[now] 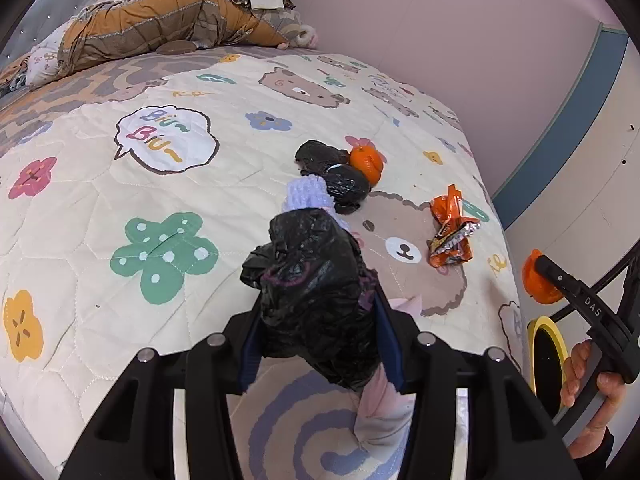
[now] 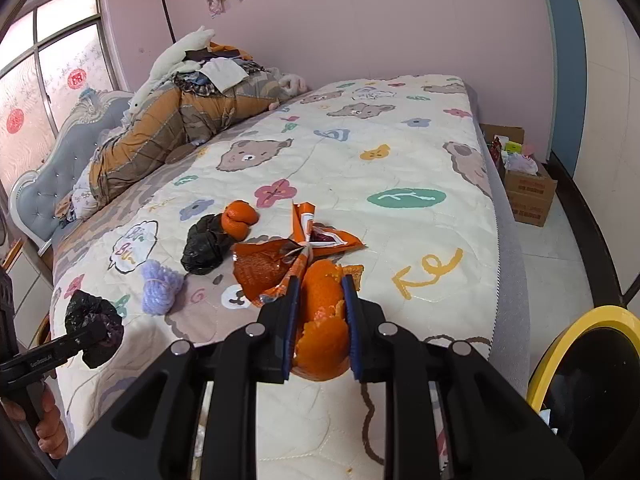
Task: Collect trash
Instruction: 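Carry the black bag and orange peel over the bin with both tools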
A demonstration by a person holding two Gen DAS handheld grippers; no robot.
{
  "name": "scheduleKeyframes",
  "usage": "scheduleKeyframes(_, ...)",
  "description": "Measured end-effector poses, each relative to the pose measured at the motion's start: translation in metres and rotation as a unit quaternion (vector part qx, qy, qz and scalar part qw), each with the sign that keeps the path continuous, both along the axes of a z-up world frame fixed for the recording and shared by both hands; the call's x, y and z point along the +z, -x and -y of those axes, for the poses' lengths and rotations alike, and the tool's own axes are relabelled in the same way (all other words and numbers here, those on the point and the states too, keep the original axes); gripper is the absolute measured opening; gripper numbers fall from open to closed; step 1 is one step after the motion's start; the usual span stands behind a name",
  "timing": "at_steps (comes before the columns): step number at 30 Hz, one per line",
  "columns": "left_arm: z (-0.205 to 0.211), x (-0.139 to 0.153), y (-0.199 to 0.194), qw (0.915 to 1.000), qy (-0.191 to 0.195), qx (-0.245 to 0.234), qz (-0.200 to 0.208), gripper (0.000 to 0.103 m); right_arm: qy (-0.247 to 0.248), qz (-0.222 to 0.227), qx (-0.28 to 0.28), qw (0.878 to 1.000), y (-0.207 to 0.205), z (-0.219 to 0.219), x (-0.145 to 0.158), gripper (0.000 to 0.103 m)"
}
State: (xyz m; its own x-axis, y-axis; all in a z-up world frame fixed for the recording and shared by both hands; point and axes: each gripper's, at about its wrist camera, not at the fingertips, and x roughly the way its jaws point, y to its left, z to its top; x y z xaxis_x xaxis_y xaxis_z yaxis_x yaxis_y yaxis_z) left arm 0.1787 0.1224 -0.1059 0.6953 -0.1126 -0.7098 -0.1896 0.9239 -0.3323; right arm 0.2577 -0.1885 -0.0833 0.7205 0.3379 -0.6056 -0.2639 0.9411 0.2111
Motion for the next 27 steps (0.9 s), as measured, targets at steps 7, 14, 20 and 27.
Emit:
scheduleKeyframes(7, 0.007, 0.016, 0.008, 0.9998, -0.005, -0.015, 0.010, 0.046, 0.000, -0.010, -0.004, 1.000, 0.008, 0.000, 0.009, 0.020)
scheduleKeyframes(14, 0.020, 0.031, 0.013, 0.9989, -0.022, -0.035, 0.020, 0.046, 0.002, -0.013, -0.009, 1.000, 0.026, 0.014, 0.021, 0.020)
scheduleKeyframes(20, 0.043, 0.038, 0.014, 0.9973, -0.028, -0.062, 0.028, 0.046, 0.009, -0.004, -0.015, 1.000, 0.045, 0.030, 0.033, 0.020)
scheduleKeyframes(27, 0.073, 0.046, 0.013, 0.9948, -0.036, -0.090, 0.033, 0.046, 0.008, 0.000, -0.028, 1.000, 0.061, 0.052, 0.042, 0.020)
